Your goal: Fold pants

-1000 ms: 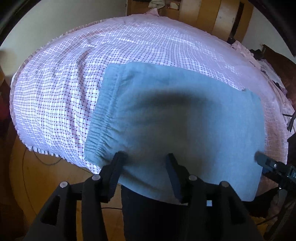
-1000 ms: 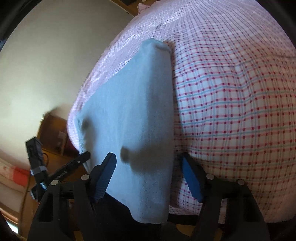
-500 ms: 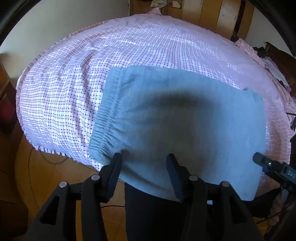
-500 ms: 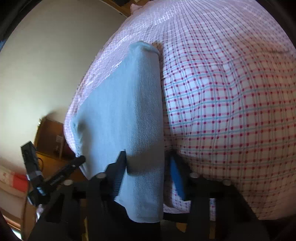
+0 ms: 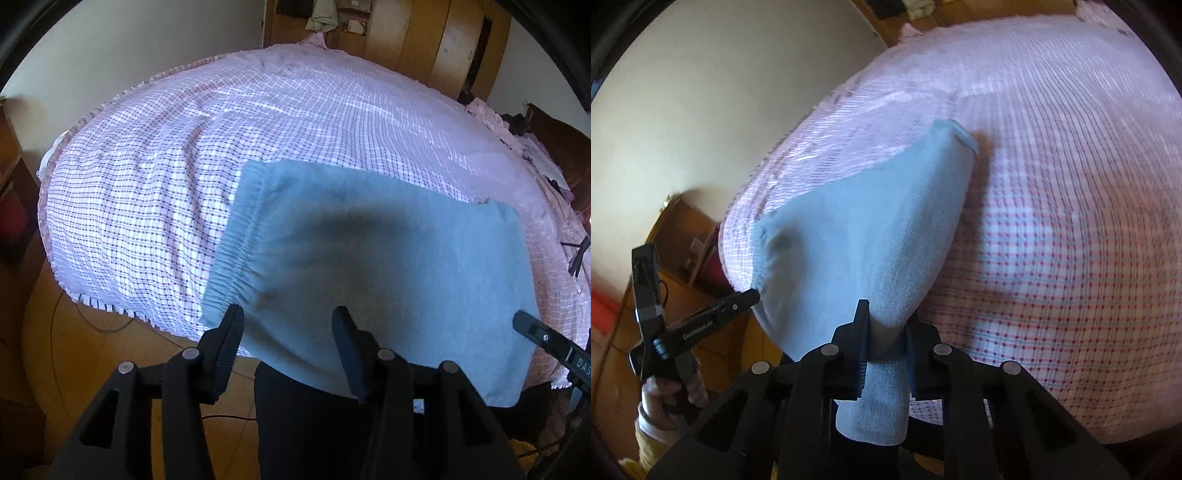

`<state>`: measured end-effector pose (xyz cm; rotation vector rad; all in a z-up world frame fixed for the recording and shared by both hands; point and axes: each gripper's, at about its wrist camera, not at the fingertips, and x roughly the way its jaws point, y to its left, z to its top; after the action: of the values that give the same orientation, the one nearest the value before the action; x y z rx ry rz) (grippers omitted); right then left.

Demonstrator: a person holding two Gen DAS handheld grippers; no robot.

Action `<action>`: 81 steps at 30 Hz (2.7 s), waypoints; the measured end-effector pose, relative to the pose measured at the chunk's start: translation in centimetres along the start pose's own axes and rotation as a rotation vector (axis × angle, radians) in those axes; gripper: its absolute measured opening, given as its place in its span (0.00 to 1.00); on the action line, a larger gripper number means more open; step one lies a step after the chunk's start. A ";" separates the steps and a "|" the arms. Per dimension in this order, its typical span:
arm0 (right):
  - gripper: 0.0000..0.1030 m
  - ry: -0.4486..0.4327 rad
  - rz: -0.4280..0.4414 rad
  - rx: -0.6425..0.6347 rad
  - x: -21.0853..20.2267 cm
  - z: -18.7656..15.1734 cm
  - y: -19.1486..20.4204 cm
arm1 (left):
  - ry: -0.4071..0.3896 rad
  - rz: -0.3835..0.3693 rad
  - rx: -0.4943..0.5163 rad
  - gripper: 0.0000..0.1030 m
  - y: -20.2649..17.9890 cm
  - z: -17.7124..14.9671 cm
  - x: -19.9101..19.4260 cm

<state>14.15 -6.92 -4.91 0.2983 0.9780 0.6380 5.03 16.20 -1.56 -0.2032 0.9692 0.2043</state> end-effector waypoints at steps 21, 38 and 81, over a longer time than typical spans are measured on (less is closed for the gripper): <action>0.08 -0.041 0.075 -0.266 -1.7 3.3 8.1 | -0.072 0.006 -0.043 0.51 2.8 0.7 -2.4; 0.08 -0.006 0.198 -0.388 1.2 6.7 16.3 | -0.137 0.071 -0.079 0.51 7.6 2.4 -4.2; 0.51 0.088 0.085 -0.065 7.8 4.7 8.1 | -0.119 -0.171 -0.031 0.51 7.4 4.2 -0.7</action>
<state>18.26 4.44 -3.57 0.2570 1.0313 0.7639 6.01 24.39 0.75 -0.2980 0.8259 0.0732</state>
